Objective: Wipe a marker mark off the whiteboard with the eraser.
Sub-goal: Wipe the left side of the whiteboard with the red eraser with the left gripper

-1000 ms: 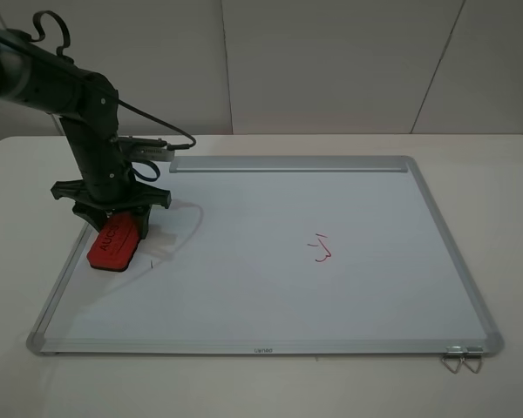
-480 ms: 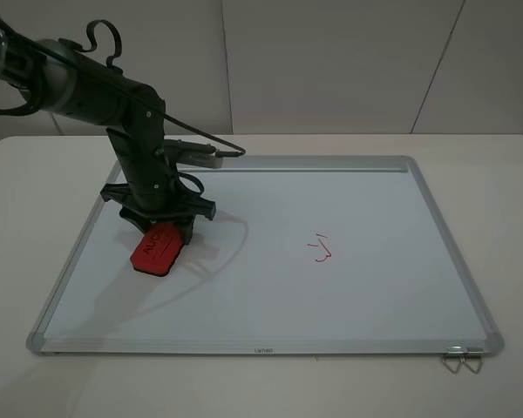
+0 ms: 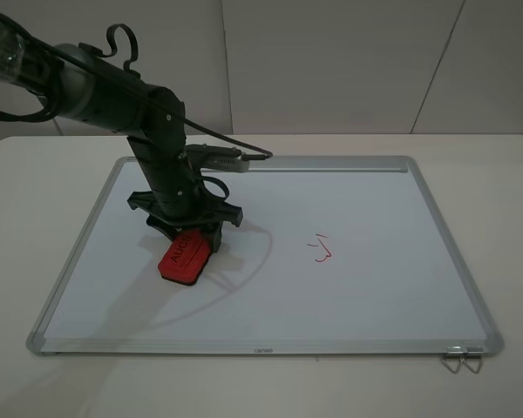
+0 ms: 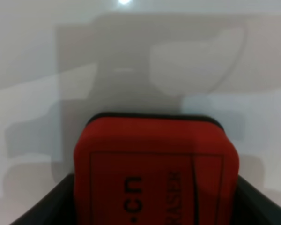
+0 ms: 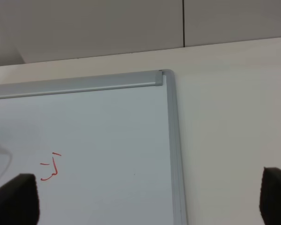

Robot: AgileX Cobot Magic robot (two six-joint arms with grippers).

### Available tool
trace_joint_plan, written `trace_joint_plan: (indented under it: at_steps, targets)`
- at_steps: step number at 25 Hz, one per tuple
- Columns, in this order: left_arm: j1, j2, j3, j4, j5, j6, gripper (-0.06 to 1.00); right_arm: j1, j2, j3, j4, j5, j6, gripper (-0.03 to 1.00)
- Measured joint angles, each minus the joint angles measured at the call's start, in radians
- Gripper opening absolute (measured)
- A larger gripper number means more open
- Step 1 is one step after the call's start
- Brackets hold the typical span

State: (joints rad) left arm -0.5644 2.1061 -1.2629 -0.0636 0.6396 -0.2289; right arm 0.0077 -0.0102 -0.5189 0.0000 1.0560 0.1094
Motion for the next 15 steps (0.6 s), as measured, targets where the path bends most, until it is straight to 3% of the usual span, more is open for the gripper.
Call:
trace_joint_plan:
  at_steps: [7,15]
  targets:
    - [0.011,0.0,0.0,0.064,0.026,-0.035,0.59,0.0,0.0,0.0,0.0,0.0,0.0,0.83]
    - [0.116,0.0,0.0,0.145,0.048,-0.055,0.59,0.0,0.0,0.0,0.0,0.0,0.0,0.83]
